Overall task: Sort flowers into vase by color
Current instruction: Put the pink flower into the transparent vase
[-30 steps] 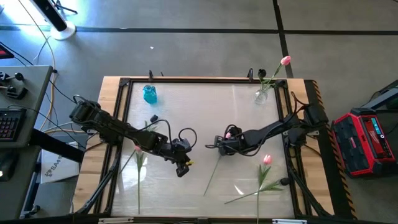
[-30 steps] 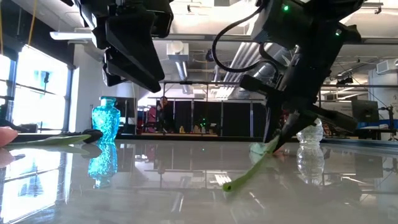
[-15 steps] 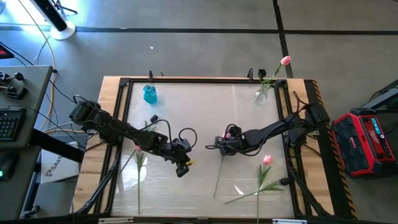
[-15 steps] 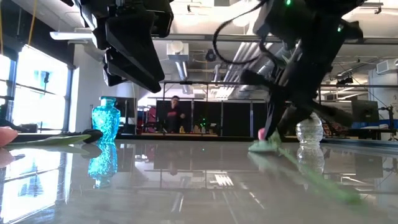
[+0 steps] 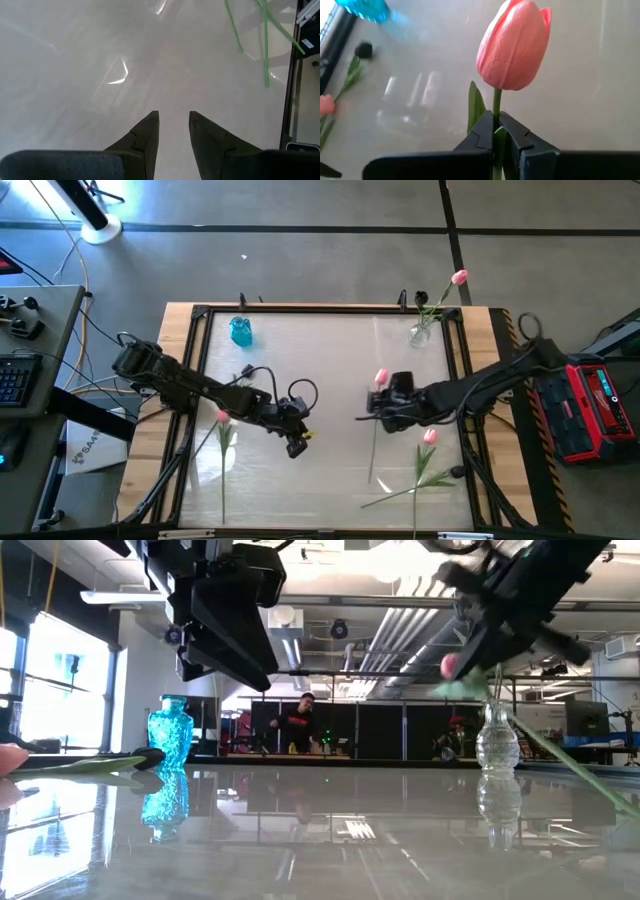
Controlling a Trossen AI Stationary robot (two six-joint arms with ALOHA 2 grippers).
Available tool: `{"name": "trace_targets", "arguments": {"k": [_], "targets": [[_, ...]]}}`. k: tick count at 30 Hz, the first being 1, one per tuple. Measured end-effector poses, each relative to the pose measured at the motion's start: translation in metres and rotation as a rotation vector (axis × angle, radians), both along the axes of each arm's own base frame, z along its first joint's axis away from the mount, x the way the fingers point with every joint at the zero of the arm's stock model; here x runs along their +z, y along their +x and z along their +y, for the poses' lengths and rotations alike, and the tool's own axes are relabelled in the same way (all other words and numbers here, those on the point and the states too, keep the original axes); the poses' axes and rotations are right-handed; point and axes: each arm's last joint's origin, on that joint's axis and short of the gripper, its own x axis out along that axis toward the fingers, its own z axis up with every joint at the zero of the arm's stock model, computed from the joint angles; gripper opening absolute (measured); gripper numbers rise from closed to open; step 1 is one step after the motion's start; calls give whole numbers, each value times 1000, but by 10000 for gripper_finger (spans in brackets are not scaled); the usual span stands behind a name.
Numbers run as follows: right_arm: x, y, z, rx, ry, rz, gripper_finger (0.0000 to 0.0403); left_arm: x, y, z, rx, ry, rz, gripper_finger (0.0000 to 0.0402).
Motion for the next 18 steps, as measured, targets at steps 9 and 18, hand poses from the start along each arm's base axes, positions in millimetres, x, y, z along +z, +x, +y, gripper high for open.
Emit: {"name": "trace_targets", "arguments": {"k": [9, 18], "targets": [[34, -40, -16, 1, -284, 30, 0, 2, 4, 9, 33, -4, -25, 94], [77, -65, -30, 104, -653, 39, 0, 2, 8, 24, 83, -6, -28, 94]]}}
